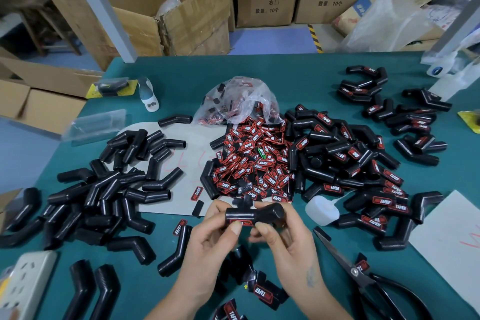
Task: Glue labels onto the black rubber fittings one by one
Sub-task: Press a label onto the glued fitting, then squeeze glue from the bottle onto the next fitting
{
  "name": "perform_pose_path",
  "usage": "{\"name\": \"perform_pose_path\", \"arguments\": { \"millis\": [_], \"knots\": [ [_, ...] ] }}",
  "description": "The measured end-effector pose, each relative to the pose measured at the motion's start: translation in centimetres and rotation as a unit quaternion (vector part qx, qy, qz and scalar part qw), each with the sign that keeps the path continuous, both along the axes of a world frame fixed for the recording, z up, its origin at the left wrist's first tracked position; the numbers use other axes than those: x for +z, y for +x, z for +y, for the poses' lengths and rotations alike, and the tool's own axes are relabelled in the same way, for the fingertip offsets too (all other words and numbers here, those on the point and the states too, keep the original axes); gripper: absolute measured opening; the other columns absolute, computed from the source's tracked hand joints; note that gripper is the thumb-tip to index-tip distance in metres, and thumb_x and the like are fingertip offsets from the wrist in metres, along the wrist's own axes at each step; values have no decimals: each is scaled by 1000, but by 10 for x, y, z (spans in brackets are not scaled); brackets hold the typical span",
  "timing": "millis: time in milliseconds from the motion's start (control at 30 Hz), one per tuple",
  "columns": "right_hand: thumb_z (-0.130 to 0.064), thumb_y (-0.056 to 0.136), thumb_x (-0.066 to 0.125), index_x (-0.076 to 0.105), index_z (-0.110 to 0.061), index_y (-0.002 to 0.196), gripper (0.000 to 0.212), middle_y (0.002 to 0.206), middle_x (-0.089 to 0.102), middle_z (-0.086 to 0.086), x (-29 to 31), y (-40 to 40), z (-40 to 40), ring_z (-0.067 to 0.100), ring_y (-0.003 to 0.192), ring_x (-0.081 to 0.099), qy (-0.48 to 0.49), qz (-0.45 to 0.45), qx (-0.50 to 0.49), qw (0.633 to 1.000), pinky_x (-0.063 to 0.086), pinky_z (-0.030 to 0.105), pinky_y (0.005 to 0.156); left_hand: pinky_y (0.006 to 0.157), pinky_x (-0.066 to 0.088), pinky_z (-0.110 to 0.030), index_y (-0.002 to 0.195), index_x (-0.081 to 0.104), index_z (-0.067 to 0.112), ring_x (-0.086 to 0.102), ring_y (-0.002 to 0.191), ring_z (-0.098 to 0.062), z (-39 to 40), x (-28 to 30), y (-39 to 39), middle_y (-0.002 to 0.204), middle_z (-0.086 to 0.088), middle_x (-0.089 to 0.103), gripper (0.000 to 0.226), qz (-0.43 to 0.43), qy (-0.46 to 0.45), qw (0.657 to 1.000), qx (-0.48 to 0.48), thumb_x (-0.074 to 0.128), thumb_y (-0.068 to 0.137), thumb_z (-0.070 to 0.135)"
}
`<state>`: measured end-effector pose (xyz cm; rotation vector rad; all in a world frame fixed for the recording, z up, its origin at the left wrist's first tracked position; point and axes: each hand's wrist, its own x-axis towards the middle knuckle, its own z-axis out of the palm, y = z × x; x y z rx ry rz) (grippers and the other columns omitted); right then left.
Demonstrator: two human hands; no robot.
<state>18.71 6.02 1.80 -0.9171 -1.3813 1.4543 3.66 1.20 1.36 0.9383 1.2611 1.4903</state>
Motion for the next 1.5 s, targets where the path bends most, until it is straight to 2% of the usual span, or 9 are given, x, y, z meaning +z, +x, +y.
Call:
{"name": "perform_pose_path", "arguments": {
  "millis": [167, 400, 667, 833, 1000, 1133, 1200, 1333, 1500],
  "knots": [
    [-47, 100, 68, 67, -33, 121, 25, 103, 73, 3, -6, 0, -2, 24, 88, 75, 27, -20, 8, 999, 64, 44, 79, 80, 44, -24, 111, 77, 6, 54, 89, -15, 0, -1, 2, 104, 0, 58, 32, -8, -2, 1000, 5, 70, 94, 31],
    [-38, 103, 66, 66, -36, 123, 20, 106, 73, 0, -9, 0, -1, 23, 91, 75, 46, -28, 17, 998, 64, 35, 79, 73, 46, -22, 109, 75, 2, 54, 86, -16, 0, 1, 2, 101, -5, 56, 34, -26, 3, 1000, -1, 70, 91, 30],
    [-41, 103, 65, 68, -33, 119, 19, 95, 73, 1, -7, -2, 0, 17, 85, 72, -24, 15, 30, 999, 64, 36, 77, 66, 43, -25, 110, 77, 18, 48, 74, -14, -1, -2, -2, 91, 6, 51, 29, 64, 18, 998, 8, 60, 100, 38],
    [-38, 98, 68, 70, -31, 120, 23, 96, 72, 1, -7, -3, 4, 15, 79, 68, -114, 55, 49, 991, 64, 56, 78, 67, 49, -21, 103, 70, 28, 57, 72, -16, 5, -2, -4, 91, 0, 60, 12, 131, 36, 989, 52, 60, 101, 35],
    [-30, 101, 65, 60, -29, 140, 40, 104, 70, 6, -5, -4, 5, 19, 82, 64, -161, 86, 70, 981, 64, 42, 73, 70, 51, -27, 97, 67, 42, 59, 77, -22, 35, 29, -5, 93, 6, 60, 9, 177, 72, 977, 97, 63, 98, 34],
    [-24, 104, 64, 58, -22, 137, 34, 108, 63, 21, -6, -4, 7, 19, 79, 68, -170, 53, 58, 982, 64, 40, 71, 74, 56, -31, 96, 67, 51, 68, 83, -15, 97, 68, 28, 91, 9, 68, 12, 203, 58, 977, 13, 66, 96, 39],
    [-17, 105, 61, 57, -16, 133, 29, 106, 64, 19, -5, -4, 9, 17, 76, 67, -178, 45, 50, 982, 64, 41, 70, 72, 54, -28, 101, 68, 47, 69, 81, -10, 131, 74, 48, 92, 6, 73, 17, 198, 33, 978, -57, 67, 99, 30],
    [-10, 106, 57, 58, -11, 130, 24, 96, 70, 7, -11, -3, 12, 20, 77, 68, -189, 24, 40, 981, 65, 43, 71, 83, 52, -19, 146, 60, 28, 70, 95, -12, 160, 63, 57, 119, 4, 73, 39, 282, -2, 943, -179, 57, 108, 19],
    [-25, 104, 59, 72, -33, 116, 19, 96, 73, 0, -7, -3, 5, 15, 79, 69, -115, -14, 51, 992, 63, 31, 70, 92, 48, -24, 137, 69, 25, 60, 108, -10, 121, 46, -8, 119, 5, 66, 33, 393, 22, 919, -33, 59, 106, 16]
  ]
}}
